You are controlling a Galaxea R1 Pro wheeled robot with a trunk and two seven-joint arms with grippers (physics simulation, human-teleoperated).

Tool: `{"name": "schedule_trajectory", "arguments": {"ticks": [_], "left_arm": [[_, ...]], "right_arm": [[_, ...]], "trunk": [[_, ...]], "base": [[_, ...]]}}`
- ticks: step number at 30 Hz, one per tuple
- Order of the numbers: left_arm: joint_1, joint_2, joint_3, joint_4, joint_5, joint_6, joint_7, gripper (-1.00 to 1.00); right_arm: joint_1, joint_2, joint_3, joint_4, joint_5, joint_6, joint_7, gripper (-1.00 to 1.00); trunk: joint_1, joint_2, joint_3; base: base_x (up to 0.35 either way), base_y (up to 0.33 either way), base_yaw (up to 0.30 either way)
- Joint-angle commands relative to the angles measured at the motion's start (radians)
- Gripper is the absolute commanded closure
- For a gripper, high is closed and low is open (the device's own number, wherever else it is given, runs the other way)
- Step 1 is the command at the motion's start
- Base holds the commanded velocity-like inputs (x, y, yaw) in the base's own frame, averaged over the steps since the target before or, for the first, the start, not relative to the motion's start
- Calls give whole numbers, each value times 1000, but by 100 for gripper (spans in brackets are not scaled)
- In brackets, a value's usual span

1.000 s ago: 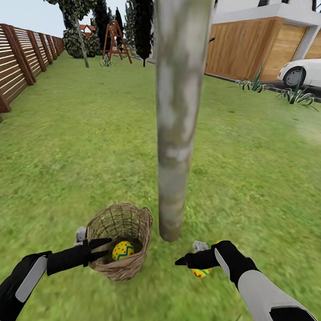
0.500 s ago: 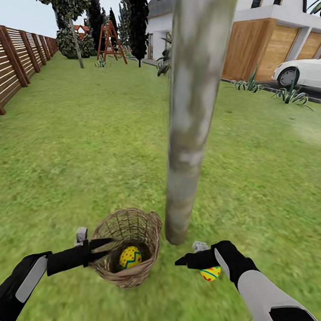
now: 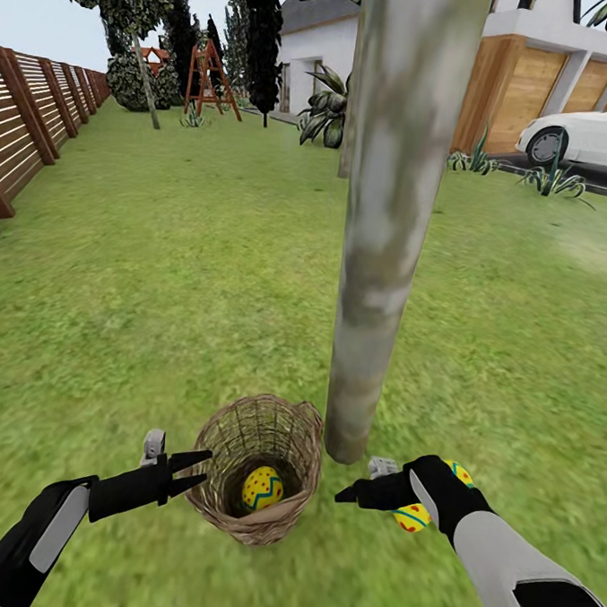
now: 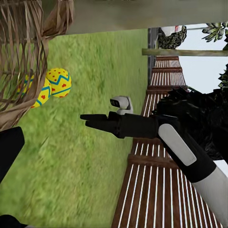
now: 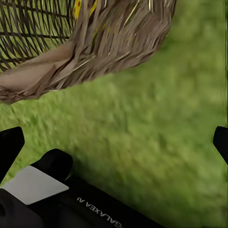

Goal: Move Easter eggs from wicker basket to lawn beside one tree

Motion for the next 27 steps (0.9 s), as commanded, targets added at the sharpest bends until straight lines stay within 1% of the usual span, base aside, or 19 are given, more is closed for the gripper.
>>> {"name": "schedule_trajectory", "arguments": {"ticks": [1,4,5,7,8,9,10,11,12,13,14,15,17,20,21,23,27], "left_arm": [[0,0,1,0,-1,4,-3,-100],[0,0,1,0,-1,4,-3,-100],[0,0,0,1,-1,4,-3,-100],[0,0,0,1,-1,4,-3,-100],[0,0,0,1,-1,4,-3,-100],[0,0,0,1,-1,4,-3,-100],[0,0,0,1,-1,4,-3,-100],[0,0,0,1,-1,4,-3,-100],[0,0,0,1,-1,4,-2,-100],[0,0,0,1,-1,4,-2,-100],[0,0,0,1,-2,4,-2,-100],[0,0,0,1,-2,4,-2,-100],[0,-1,0,2,-3,4,-2,-100],[0,-1,0,1,-3,4,-2,-100],[0,-1,0,2,-3,3,-1,-100],[0,-1,0,2,-3,2,-1,-100],[0,-1,0,2,-3,2,0,-100]], "right_arm": [[0,-11,5,-5,-1,5,4,-100],[0,-46,-1,-12,-2,9,10,-100],[0,-61,-19,-14,-1,10,28,-100],[0,-81,-54,-16,1,12,81,-100],[0,-94,-67,-17,2,13,118,-100],[0,-117,-79,-17,3,24,178,-100],[0,-133,-83,-18,3,38,219,-100],[0,-152,-87,-23,4,65,280,-100],[0,-162,-88,-31,4,83,323,-100],[0,-180,-87,-56,5,103,405,-100],[0,-182,-87,-62,5,106,424,-100],[0,-188,-86,-75,6,112,475,-100],[0,-190,-85,-85,6,112,537,-100],[1,-187,-85,-94,5,109,607,-100],[2,-184,-85,-106,5,105,662,-100],[3,-180,-85,-121,5,85,713,-100],[3,-175,-83,-151,5,71,731,-100]], "trunk": [[0,0,-1],[0,0,-1],[0,0,-1],[0,0,-1],[0,0,-1],[0,0,-1],[0,0,-1],[0,0,-1],[0,0,-1],[0,0,-1],[0,0,-1],[0,0,-1],[0,0,-1],[0,0,-1],[0,0,-1],[0,0,-1],[0,0,-1]], "base": [[0,1,0],[0,0,0],[0,0,0],[0,0,0],[0,0,0],[0,0,0],[0,0,0],[0,0,0],[0,0,0],[0,0,0],[0,0,0],[0,0,0],[0,0,0],[0,0,0],[0,0,0],[0,0,0],[0,0,0]]}}
